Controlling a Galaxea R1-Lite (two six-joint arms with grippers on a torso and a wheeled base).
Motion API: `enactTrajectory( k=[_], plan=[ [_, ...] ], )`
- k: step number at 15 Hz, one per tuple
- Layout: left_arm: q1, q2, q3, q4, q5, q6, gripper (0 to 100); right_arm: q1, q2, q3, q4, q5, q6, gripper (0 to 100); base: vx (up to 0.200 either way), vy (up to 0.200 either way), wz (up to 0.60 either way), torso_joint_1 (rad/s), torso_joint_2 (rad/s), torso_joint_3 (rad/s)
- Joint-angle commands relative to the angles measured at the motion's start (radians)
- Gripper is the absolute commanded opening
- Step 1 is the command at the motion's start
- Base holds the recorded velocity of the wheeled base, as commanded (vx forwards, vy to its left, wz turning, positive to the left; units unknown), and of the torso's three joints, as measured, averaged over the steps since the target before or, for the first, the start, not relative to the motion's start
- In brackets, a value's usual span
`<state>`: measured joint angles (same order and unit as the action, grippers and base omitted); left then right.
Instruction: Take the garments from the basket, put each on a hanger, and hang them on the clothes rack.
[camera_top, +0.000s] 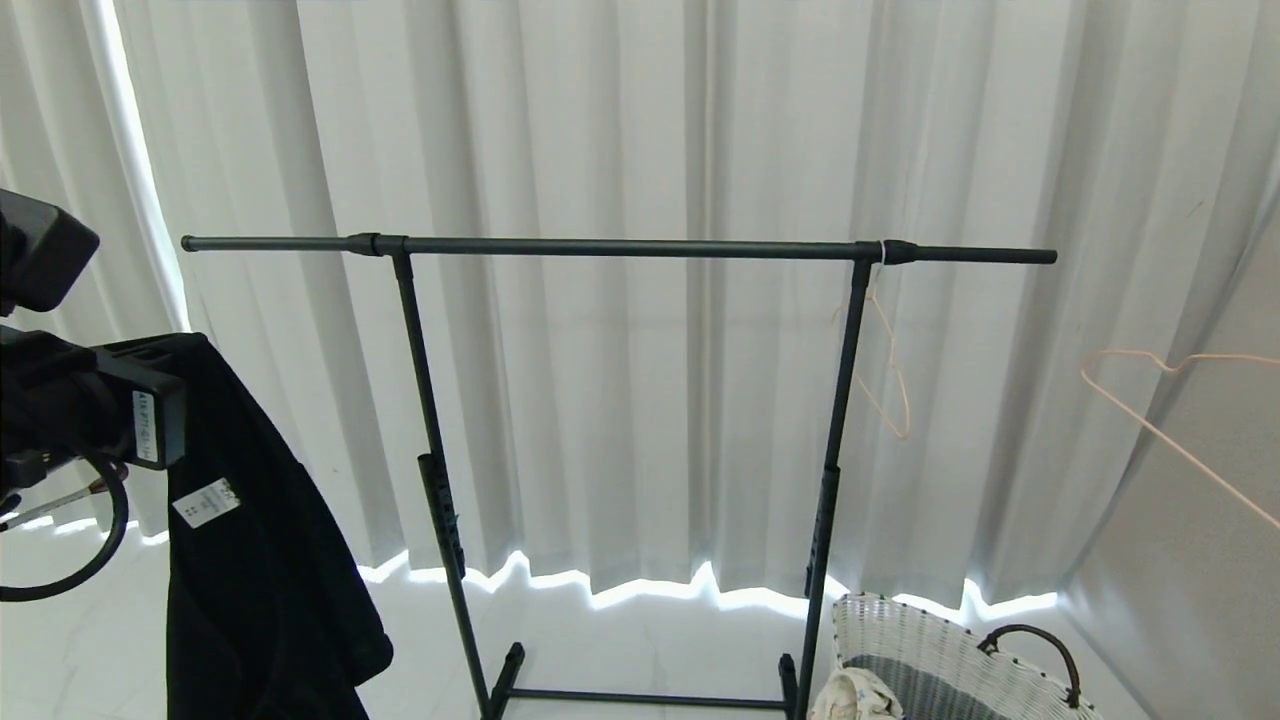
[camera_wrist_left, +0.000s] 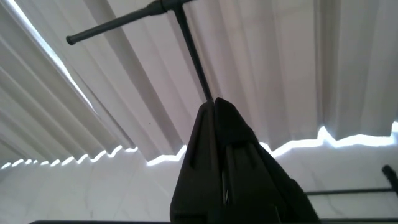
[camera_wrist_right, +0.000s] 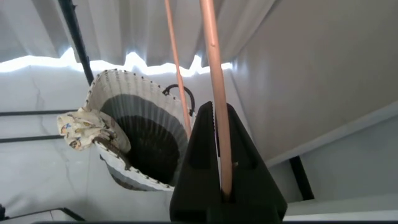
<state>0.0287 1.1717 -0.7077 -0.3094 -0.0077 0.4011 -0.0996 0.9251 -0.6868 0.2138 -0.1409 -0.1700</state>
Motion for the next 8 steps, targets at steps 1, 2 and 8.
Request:
enactTrajectory(
  k=[1, 2, 8],
  plan=[
    [-0.001, -0.001, 0.008, -0.002, 0.0, 0.005, 0, 0.0, -0.043, 0.0, 0.007, 0.001, 0.0, 0, 0.0, 0.0, 0.0, 0.0, 0.0, 0.0],
    [-0.001, 0.0, 0.008, -0.002, 0.0, 0.007, 0, 0.0, -0.048, 0.0, 0.007, 0.004, 0.0, 0, 0.0, 0.0, 0.0, 0.0, 0.0, 0.0],
    [-0.001, 0.003, 0.004, -0.002, 0.002, 0.007, 0, 0.067, -0.081, -0.016, 0.002, 0.072, -0.072, 0, 0.0, 0.2, 0.0, 0.003, 0.0, 0.0]
  ],
)
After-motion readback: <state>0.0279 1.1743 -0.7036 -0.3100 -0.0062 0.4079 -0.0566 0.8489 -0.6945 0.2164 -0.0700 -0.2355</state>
